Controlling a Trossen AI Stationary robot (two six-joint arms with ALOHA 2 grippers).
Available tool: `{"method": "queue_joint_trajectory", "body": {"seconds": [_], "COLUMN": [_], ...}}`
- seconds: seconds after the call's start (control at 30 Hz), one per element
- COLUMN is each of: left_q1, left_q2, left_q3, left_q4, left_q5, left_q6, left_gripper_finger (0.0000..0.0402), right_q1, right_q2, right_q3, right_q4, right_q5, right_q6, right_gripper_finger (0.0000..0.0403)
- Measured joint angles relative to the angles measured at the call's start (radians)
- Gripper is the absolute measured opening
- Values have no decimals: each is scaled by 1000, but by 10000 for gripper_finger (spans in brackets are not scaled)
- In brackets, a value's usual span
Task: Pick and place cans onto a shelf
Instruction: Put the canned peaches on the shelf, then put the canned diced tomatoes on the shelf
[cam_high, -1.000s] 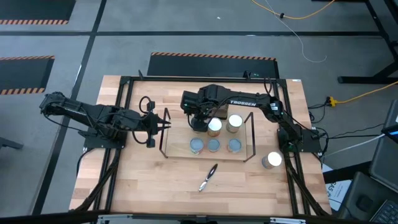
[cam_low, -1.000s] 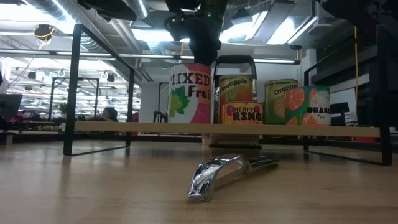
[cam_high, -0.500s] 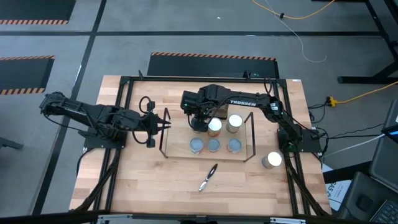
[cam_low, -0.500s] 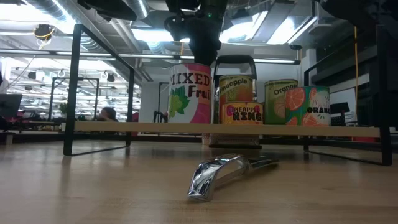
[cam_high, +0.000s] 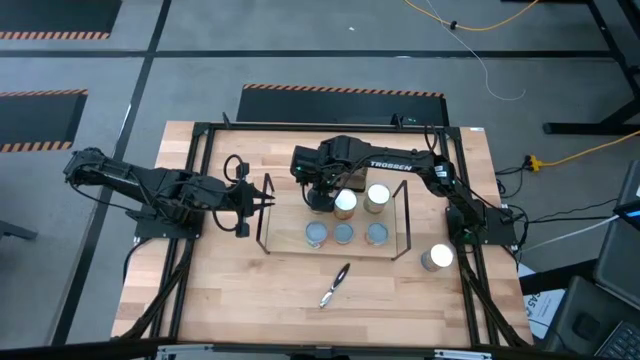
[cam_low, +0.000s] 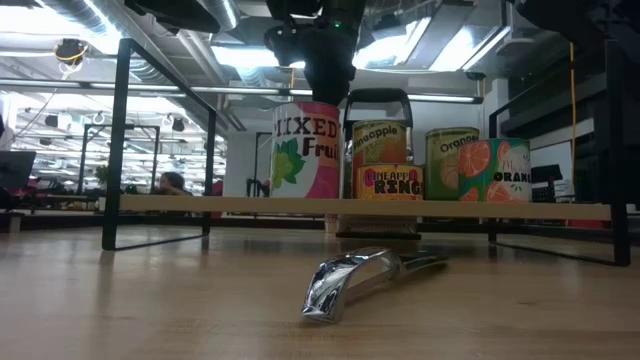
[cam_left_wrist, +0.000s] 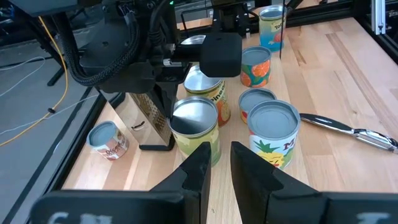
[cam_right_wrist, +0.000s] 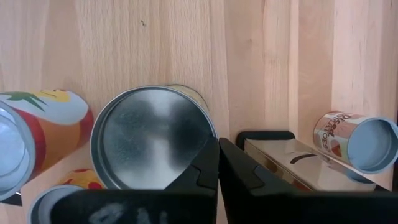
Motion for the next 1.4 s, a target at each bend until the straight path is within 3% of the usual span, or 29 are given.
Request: {"method": "queue_joint_trajectory", "body": {"seconds": [0.23,0.6,0.87,1.4], "left_q1": [0,0,0,1], "left_q2": [0,0,0,0], "left_q3": [0,0,0,0], "left_q4": [0,0,0,17], "left_q5": [0,0,0,-2], "left_q6": [0,0,0,0], "left_gripper_finger": [55,55,55,55], "right_q1": [-1,-3,-2,14], "right_q2": [0,0,-15,-231], "right_q3": [0,0,0,3], "right_q4": [0,7,8,-105], "right_q5": [0,0,0,1], "right_q6": [-31,-34,-37,-58], "right_gripper_finger": [17,110,115,115]}}
